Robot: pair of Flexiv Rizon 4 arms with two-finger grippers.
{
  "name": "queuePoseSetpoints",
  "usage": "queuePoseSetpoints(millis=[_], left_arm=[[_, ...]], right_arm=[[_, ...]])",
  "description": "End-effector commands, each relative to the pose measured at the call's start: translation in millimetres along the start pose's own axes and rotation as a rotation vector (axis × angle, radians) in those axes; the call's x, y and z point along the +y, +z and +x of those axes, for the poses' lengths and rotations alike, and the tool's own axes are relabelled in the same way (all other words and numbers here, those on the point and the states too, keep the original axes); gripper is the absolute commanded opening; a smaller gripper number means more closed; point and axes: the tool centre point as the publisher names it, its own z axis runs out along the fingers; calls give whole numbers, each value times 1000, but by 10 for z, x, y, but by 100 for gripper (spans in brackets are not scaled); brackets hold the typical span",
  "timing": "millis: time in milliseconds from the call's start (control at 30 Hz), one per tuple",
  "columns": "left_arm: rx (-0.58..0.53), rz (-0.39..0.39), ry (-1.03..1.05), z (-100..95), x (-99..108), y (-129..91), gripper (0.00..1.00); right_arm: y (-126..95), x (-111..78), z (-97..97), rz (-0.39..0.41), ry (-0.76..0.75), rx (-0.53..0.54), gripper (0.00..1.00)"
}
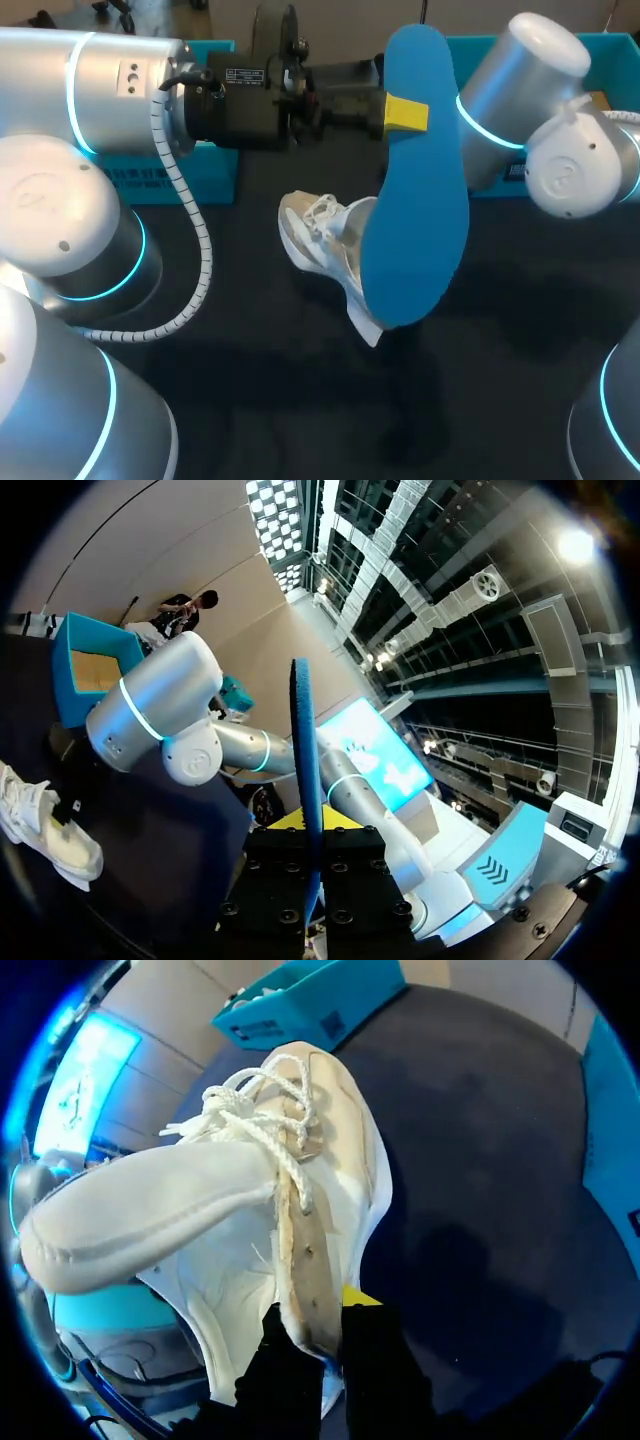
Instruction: Take the shoe out of the shoebox, open the shoe tongue, remove and reinsert the insole, then place the shoe into the shoebox
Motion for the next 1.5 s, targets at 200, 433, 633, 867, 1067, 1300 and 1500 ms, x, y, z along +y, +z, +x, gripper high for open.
queuePoseSetpoints(millis=[200, 433, 633, 867, 1067, 1300, 1500], left_arm=[[3, 3, 0, -13, 12, 17, 0], [3, 3, 0, -13, 12, 17, 0], [3, 3, 0, -13, 12, 17, 0], [3, 3, 0, -13, 12, 17, 0], [3, 3, 0, -13, 12, 17, 0], [3, 3, 0, -13, 12, 17, 0], [3, 3, 0, -13, 12, 17, 0]], right_arm=[[-54, -74, 117, -118, 201, -49, 0], [59, -115, 221, -171, 389, -49, 0], [219, -152, 213, -176, 400, -20, 0], [381, -196, 278, -165, 412, 7, 0], [515, -307, 237, -130, 500, -20, 0], [591, -344, 201, -109, 514, -17, 0], [638, -394, 198, -72, 522, -25, 0]])
